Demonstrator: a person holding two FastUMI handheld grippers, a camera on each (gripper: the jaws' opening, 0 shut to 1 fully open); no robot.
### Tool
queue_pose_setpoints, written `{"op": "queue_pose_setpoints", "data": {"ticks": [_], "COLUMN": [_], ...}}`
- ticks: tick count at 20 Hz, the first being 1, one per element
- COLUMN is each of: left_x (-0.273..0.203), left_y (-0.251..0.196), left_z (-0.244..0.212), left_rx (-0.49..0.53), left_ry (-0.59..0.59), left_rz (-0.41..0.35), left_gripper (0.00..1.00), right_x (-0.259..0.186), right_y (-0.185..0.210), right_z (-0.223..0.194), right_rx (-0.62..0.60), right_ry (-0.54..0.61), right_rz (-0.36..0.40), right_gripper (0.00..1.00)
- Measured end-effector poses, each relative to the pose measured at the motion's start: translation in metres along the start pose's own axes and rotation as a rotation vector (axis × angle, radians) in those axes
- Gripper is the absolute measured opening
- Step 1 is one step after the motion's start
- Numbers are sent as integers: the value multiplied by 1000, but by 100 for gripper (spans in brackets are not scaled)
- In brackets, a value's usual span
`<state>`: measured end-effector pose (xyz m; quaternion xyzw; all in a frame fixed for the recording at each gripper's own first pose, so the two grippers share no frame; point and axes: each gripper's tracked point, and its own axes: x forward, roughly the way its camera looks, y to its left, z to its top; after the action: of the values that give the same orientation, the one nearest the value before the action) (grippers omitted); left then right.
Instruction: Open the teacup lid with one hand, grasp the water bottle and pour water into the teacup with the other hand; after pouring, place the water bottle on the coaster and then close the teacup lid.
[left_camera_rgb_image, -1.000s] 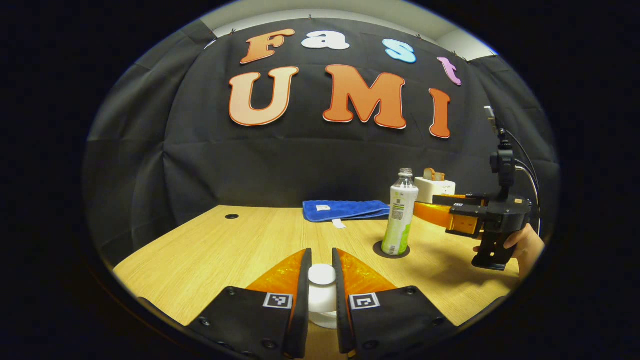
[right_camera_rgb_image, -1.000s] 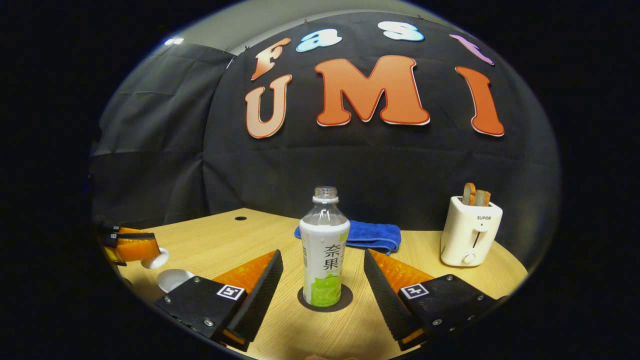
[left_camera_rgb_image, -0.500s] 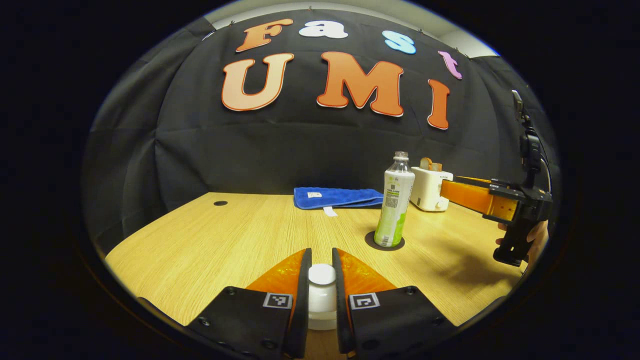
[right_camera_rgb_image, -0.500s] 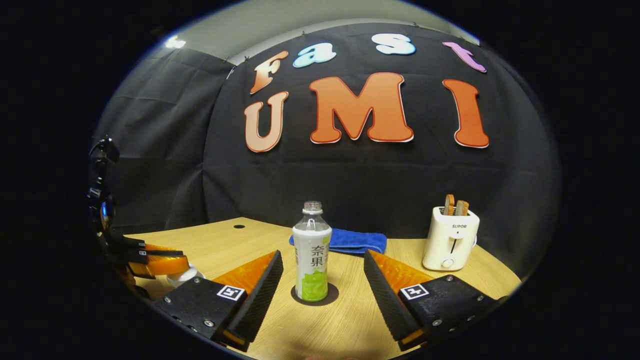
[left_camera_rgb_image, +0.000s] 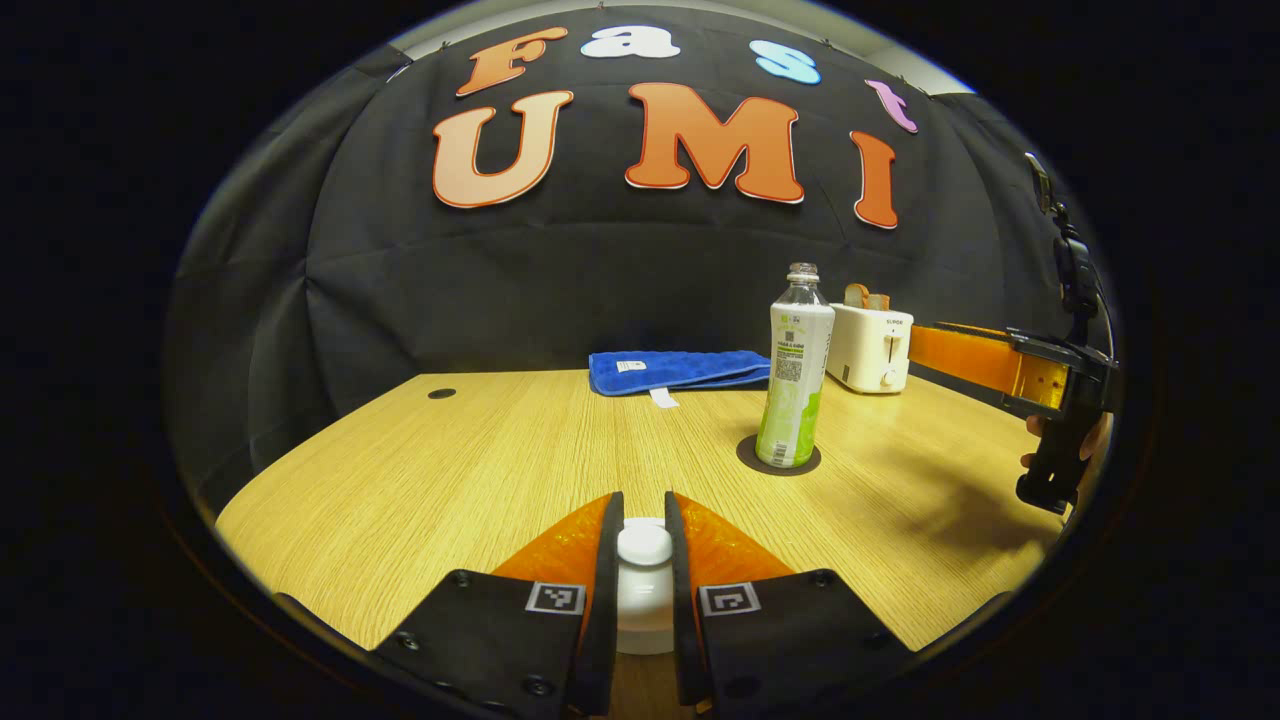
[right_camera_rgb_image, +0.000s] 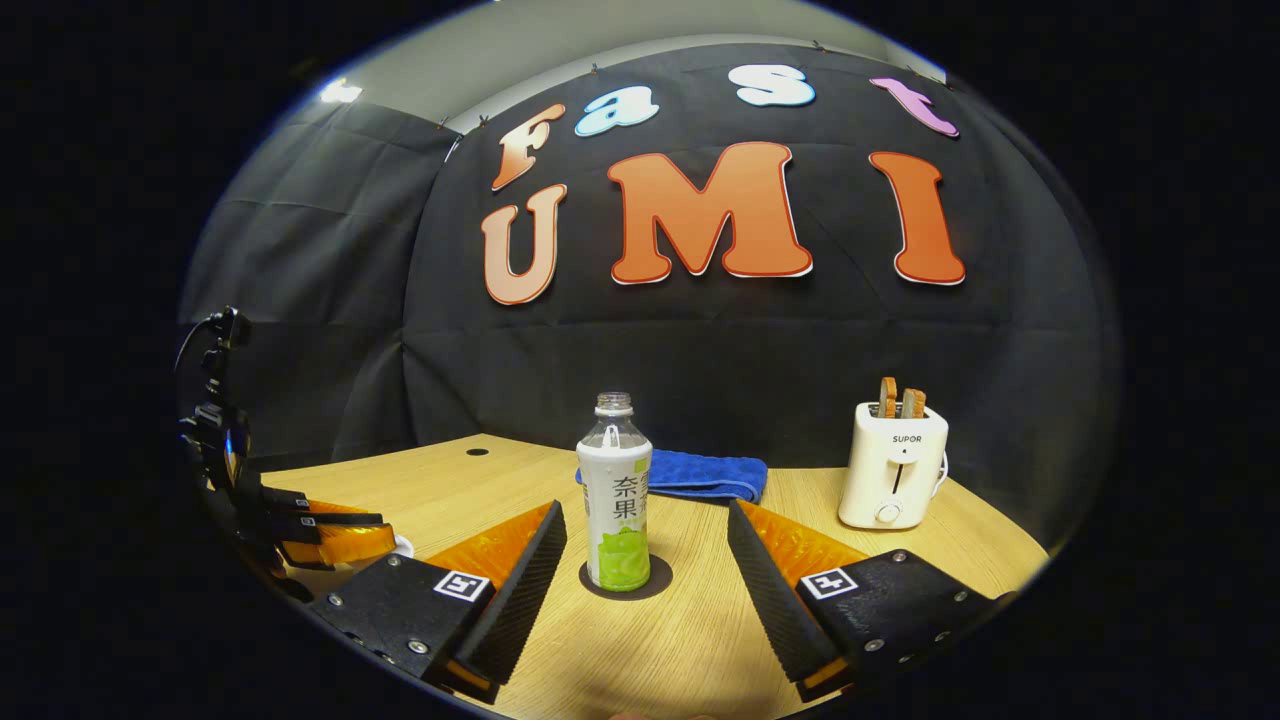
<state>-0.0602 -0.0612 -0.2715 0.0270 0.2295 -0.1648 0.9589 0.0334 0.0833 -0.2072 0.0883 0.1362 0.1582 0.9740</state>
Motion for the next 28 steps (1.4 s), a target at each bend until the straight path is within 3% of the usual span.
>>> {"op": "queue_pose_setpoints", "data": {"ticks": [5, 8, 12, 15, 21, 23, 24, 25, 28], "left_x": [-1, 1, -3, -9, -24, -31, -36, -41, -49], "left_y": [-2, -3, 2, 18, 34, 36, 41, 46, 43], "left_z": [-1, 1, 13, 40, 95, 118, 129, 139, 168], "left_rx": [32, 41, 24, 1, -49, -42, -28, -14, -1], "left_ry": [-3, -15, -57, -137, -253, -291, -303, -318, -362], "left_rz": [6, -3, 15, 89, 123, 127, 148, 169, 173], "left_gripper": [28, 37, 79, 96, 99, 94, 99, 99, 99], "right_x": [-2, -5, -10, -16, -31, -37, -39, -42, -52], "right_y": [0, 0, -2, -3, -5, -8, -10, -13, -11], "right_z": [3, 10, 16, 22, 32, 43, 48, 51, 64], "right_rx": [-10, -4, -4, -3, -14, -34, -44, -54, -75], "right_ry": [-11, -29, -46, -59, -38, -50, -53, -51, -52], "right_rz": [-9, -9, -18, -23, -69, -95, -108, -123, -146], "right_gripper": [97, 97, 97, 97, 97, 97, 97, 100, 97]}}
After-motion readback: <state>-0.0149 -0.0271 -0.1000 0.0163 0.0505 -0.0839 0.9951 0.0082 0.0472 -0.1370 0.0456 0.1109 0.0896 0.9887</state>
